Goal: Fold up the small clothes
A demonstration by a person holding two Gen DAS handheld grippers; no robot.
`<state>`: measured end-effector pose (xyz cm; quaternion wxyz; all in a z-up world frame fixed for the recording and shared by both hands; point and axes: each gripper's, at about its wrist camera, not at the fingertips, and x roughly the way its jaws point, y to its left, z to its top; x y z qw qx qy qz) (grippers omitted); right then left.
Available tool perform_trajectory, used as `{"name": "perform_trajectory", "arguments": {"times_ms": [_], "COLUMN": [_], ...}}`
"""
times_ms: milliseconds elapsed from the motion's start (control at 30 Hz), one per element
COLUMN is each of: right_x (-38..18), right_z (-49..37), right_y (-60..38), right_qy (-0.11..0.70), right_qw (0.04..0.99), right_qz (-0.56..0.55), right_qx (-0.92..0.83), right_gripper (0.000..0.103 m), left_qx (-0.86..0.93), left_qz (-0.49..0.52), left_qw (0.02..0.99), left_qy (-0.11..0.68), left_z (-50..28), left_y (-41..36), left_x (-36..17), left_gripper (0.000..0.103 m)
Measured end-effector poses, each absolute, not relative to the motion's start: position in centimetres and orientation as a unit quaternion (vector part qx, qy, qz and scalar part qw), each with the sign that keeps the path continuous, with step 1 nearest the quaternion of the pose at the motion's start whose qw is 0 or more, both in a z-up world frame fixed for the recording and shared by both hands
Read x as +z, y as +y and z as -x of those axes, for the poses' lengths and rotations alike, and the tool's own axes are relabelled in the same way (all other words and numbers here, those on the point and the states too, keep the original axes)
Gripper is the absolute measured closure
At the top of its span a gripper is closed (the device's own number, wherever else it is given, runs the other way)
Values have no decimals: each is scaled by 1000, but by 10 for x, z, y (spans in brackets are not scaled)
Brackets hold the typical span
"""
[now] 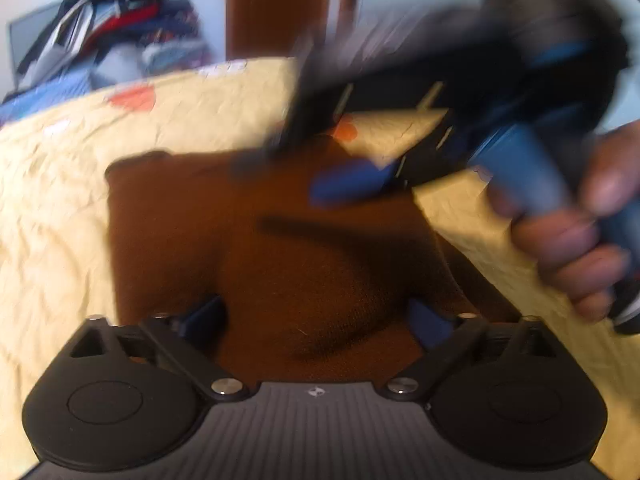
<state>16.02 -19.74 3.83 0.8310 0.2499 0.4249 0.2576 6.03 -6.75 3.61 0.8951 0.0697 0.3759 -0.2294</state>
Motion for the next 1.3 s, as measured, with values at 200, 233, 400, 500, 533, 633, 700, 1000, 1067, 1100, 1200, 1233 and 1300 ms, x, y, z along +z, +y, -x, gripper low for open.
{"name": "perform_trajectory", "arguments": {"times_ms": [200,233,400,500,533,633,700,1000,1067,1100,1200,1233,1300], "right_x": [22,30,58,39,32,12,11,6,5,9,33,44,66], "right_z": [-163,-153,-78,-52,-47,-35,-33,-23,-27,-29,-35,-37,-51], "right_y": [-223,-224,-258,-274,-275,-269,-262,-251,-255,-254,-261,-264,-264], "right_qy": [424,416,336,366,379,399,412,425,430,432,406,385,346], "right_qw": [822,829,866,858,853,836,819,829,819,819,843,853,868], "right_qz": [-302,-291,-284,-286,-288,-301,-311,-238,-256,-254,-237,-241,-251], "right_qx": [233,233,239,218,214,228,252,276,280,281,260,256,254], "right_gripper": [76,75,11,13,13,17,26,85,80,71,52,52,49], "left_qx": [-223,-221,-193,-158,-160,-185,-215,-207,-208,-216,-210,-193,-154], "left_qz": [-82,-75,48,155,175,220,251,153,130,130,141,148,177], "left_qw": [900,904,914,883,882,856,833,847,855,855,871,880,892], "left_qy": [365,358,353,413,407,429,443,465,458,453,422,408,387], "left_z": [-59,-52,-21,-28,-28,-39,-44,-36,-30,-28,-15,-13,-12], "left_y": [-70,-64,0,38,45,45,40,39,36,37,50,58,77], "left_x": [40,45,56,32,28,28,23,22,26,28,33,34,35], "left_gripper": [1,1,0,2,1,2,6,74,72,65,28,19,19]}}
